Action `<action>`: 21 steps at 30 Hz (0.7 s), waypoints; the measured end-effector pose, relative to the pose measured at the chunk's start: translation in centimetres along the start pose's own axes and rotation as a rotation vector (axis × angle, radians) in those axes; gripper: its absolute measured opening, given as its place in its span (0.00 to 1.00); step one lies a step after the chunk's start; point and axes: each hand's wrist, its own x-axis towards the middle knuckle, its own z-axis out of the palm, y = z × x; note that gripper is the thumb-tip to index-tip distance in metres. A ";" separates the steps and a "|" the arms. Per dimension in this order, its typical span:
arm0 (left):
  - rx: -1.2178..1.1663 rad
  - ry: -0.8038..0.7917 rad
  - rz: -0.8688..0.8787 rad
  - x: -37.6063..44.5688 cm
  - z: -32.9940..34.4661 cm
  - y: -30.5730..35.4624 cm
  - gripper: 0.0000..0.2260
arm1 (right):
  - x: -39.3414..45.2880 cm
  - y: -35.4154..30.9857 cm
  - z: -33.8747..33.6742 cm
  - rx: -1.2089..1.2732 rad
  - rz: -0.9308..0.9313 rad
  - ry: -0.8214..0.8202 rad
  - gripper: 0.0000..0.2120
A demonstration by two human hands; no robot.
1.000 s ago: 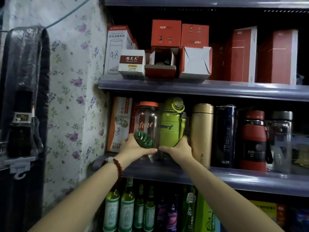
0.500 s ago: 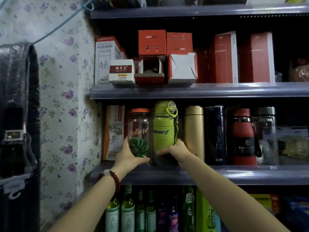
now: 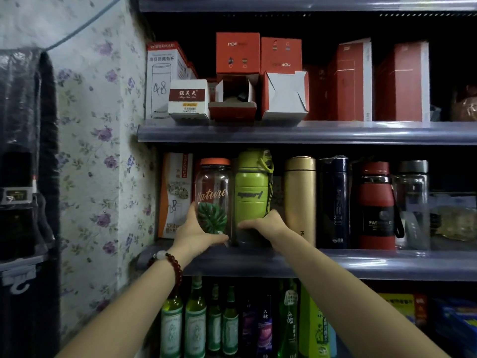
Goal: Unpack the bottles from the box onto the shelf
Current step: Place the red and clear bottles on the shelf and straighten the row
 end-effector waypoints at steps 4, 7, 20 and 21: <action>0.014 -0.009 0.003 0.0 0.0 0.1 0.49 | -1.9 -0.8 0.7 -0.144 0.010 0.125 0.51; 0.018 0.005 0.008 -0.1 0.0 0.1 0.49 | -1.7 -0.4 0.4 -0.160 -0.016 0.202 0.43; 0.112 0.056 0.018 -0.3 1.1 1.2 0.46 | -3.1 -1.0 -1.1 -0.279 -0.071 0.143 0.40; 0.108 0.046 0.028 -0.3 1.0 1.3 0.46 | -3.3 -1.0 -1.2 -0.279 -0.072 0.145 0.40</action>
